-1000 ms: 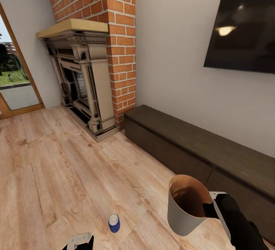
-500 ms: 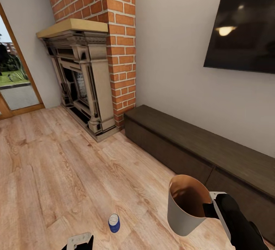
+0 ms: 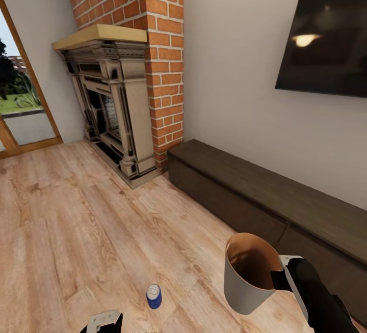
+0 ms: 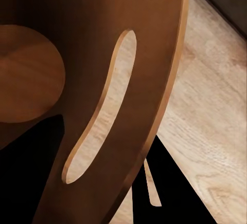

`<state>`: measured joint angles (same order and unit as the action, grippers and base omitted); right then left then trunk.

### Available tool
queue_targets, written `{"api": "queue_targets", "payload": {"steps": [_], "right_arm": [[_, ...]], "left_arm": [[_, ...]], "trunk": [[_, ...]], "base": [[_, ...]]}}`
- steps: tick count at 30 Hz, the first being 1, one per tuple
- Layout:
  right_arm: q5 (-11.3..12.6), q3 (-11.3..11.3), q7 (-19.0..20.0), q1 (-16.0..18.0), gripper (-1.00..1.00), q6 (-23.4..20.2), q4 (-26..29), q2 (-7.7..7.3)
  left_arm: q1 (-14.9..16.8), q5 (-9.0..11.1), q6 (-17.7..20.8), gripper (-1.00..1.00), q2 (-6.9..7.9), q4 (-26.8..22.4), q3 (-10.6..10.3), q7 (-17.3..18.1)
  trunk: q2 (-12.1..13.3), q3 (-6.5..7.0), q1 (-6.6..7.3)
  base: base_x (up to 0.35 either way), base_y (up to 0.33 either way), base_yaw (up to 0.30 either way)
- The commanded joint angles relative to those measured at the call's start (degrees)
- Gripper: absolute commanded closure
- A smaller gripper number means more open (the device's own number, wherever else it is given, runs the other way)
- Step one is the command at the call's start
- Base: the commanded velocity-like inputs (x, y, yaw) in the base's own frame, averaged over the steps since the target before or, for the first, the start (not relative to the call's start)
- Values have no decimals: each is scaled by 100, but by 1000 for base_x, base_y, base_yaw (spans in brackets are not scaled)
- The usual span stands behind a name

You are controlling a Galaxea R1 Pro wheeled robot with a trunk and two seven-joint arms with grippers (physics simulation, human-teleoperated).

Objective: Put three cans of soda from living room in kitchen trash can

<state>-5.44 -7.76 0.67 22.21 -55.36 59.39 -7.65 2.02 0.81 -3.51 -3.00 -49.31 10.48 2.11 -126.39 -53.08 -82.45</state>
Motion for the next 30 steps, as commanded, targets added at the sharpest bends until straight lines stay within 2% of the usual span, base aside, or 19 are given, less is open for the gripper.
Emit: {"api": "queue_targets", "payload": {"steps": [1,10,18,21,22,26,30], "right_arm": [[70,3,48,2,100,7,2,0],[70,3,47,2,100,7,2,0],[70,4,47,2,100,7,0,0],[70,123,47,2,100,7,-2,0],[70,259,47,2,100,9,-4,0],[70,556,48,2,100,14,-6,0],[70,663,47,2,100,15,-8,0]], "left_arm": [[0,2,0,-100,0,0,1,0],[0,1,4,-100,1,0,1,0],[0,6,24,-100,-1,0,1,-6],[0,7,25,-100,-2,5,3,-8],[0,7,26,-100,-3,6,4,-8],[0,7,22,-100,-1,8,6,-14],[0,12,35,-100,-4,10,6,-21]], "trunk": [[0,-1,0],[0,-6,0],[0,-6,0],[0,-6,0],[0,-6,0],[0,-6,0],[0,-6,0]], "base": [[0,0,144],[8,-7,64],[119,-106,4],[60,-52,1],[30,-26,0],[17,-15,0],[5,-5,0]]}}
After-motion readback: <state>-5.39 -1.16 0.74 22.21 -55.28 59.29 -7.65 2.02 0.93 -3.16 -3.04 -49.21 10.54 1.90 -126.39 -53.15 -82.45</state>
